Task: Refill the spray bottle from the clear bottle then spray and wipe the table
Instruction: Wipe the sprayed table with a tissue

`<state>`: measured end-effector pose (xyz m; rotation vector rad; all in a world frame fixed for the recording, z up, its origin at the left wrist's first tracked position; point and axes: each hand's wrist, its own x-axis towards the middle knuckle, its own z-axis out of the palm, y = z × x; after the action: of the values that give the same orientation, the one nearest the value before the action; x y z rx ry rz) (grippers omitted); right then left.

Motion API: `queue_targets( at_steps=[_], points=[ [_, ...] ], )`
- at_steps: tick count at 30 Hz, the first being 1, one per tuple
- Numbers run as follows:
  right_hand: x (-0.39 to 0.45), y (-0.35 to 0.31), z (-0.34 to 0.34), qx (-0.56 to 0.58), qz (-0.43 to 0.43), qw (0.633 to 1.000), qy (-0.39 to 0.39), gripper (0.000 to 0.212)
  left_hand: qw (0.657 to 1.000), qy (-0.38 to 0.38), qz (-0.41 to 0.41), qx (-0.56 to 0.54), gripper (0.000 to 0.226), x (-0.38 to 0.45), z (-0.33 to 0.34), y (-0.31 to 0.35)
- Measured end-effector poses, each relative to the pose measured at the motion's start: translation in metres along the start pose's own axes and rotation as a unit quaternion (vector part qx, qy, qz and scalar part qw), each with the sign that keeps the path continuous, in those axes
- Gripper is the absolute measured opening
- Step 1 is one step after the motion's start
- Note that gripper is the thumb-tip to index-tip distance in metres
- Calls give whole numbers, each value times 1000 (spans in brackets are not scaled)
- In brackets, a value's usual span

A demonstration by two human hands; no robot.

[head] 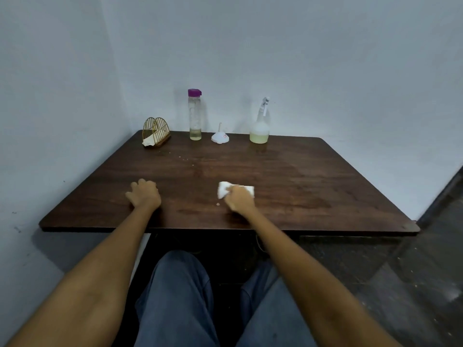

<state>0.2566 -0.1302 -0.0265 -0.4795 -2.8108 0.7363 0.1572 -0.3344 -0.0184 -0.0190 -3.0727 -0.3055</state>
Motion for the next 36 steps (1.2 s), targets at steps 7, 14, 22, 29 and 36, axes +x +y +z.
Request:
queue_targets(
  at_steps=[7, 14, 22, 29, 36],
  points=[
    [-14, 75, -38, -46, 190, 976, 91, 18, 997, 47, 19, -63, 31, -8, 13, 0],
    [-24, -75, 54, -50, -14, 998, 21, 25, 990, 81, 11, -114, 42, 1, 9, -24],
    [19, -82, 59, -14, -192, 964, -183, 44, 990, 52, -5, -133, 52, 33, -7, -52],
    [91, 40, -5, -50, 101, 993, 20, 33, 990, -7, -1, -141, 62, 67, -7, -35],
    [149, -21, 31, -49, 243, 967, 54, 38, 981, 25, -40, -190, 63, 103, 3, -53]
  ],
)
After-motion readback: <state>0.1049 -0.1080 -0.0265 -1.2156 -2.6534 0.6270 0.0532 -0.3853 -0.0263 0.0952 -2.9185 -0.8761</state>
